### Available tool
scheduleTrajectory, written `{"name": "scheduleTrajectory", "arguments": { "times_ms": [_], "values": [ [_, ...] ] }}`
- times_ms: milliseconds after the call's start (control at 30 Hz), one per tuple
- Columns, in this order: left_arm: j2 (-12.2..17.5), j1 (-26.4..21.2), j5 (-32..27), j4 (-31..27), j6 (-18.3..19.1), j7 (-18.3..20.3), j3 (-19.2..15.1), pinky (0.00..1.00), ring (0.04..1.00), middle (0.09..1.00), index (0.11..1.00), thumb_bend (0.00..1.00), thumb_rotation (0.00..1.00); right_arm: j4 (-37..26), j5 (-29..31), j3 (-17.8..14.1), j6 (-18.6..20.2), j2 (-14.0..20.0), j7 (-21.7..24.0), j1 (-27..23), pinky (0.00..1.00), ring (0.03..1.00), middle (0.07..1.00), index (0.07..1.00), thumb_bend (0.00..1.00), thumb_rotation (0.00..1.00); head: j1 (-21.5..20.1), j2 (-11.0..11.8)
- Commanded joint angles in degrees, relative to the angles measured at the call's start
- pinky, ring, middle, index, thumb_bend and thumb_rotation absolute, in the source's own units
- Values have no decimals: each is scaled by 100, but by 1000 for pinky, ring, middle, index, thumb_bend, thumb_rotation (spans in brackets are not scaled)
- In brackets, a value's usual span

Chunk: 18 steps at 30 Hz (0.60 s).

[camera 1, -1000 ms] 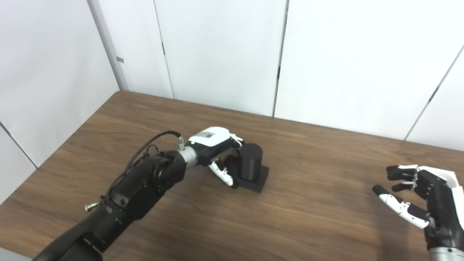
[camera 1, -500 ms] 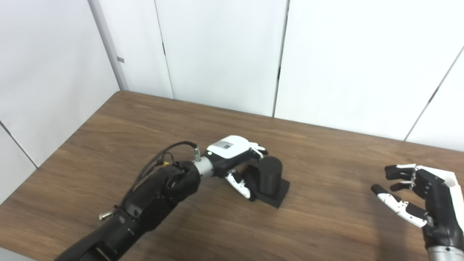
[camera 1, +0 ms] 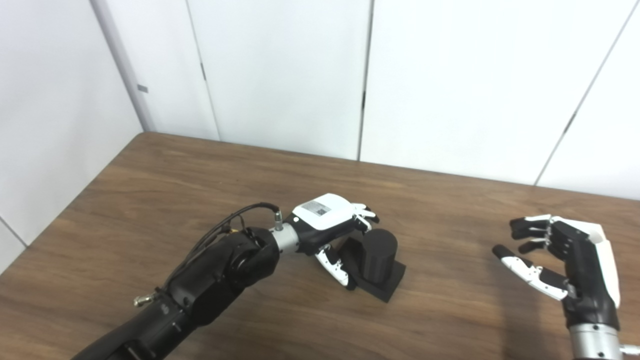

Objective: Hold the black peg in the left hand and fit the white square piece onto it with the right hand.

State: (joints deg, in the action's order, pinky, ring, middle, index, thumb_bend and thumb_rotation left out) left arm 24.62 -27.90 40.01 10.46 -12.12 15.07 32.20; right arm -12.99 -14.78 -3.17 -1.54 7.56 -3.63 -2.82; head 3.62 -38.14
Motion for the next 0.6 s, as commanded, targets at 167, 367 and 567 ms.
{"name": "scheduleTrajectory", "arguments": {
  "times_ms": [167,367,567],
  "values": [
    [99,34,639,258,-358,363,633,863,944,901,492,523,72,-39,-62,66,-304,-52,-98,-219,440,571,608,491,497,125,-746,-14],
    [245,-40,694,504,-660,173,658,863,925,880,492,524,69,-56,-397,150,-258,88,-59,-509,436,567,614,492,498,129,-1583,113],
    [376,0,668,578,-866,55,596,853,910,870,491,524,66,-131,-532,140,106,502,267,-1037,417,543,618,493,501,130,-1995,322]
  ]
}}
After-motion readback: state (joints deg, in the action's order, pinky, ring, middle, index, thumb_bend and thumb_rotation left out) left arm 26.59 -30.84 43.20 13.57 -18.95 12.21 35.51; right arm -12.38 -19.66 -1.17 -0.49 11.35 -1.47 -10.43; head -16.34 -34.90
